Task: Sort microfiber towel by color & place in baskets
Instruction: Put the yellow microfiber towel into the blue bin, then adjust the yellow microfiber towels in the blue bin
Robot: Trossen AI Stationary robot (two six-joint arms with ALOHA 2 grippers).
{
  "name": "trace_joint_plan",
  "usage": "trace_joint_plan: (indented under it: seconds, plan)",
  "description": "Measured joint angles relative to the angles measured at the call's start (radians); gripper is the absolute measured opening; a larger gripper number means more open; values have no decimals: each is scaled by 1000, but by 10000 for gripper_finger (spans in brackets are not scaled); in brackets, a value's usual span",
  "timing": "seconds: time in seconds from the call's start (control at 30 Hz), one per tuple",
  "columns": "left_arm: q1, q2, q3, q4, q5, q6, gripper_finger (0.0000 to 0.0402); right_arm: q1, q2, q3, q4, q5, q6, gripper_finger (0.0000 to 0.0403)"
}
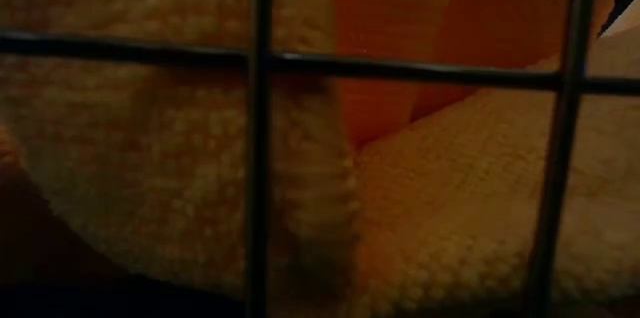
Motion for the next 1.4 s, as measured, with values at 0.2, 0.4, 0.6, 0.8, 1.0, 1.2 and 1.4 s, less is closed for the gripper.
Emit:
trace_joint_plan:
  seconds: [0.2, 0.4, 0.6, 0.8, 1.0, 1.2, 1.4]
  plan:
    - [-4, -25, 0, 213, -110, -6, 140, 13, 0, 0, -9, 12, 6, 154]
    - [10, 68, 0, 387, -151, 69, 140, 11, 0, 0, -12, 12, 36, 154]
    - [34, 213, 0, 436, -169, 72, 140, 11, 0, 0, -17, -15, 43, 154]
    - [69, 300, 0, 276, -94, 50, 140, 11, 0, 0, -63, -15, 85, 154]
    - [76, 302, 2, 51, -29, -15, 140, 11, 0, 0, -66, -15, 87, 154]
    - [72, 302, 2, -27, 34, -15, 140, 11, 0, 0, -85, -19, 89, 154]
    - [72, 287, 1, -5, 15, -14, 140, 11, -1, -13, -121, -28, 166, 154]
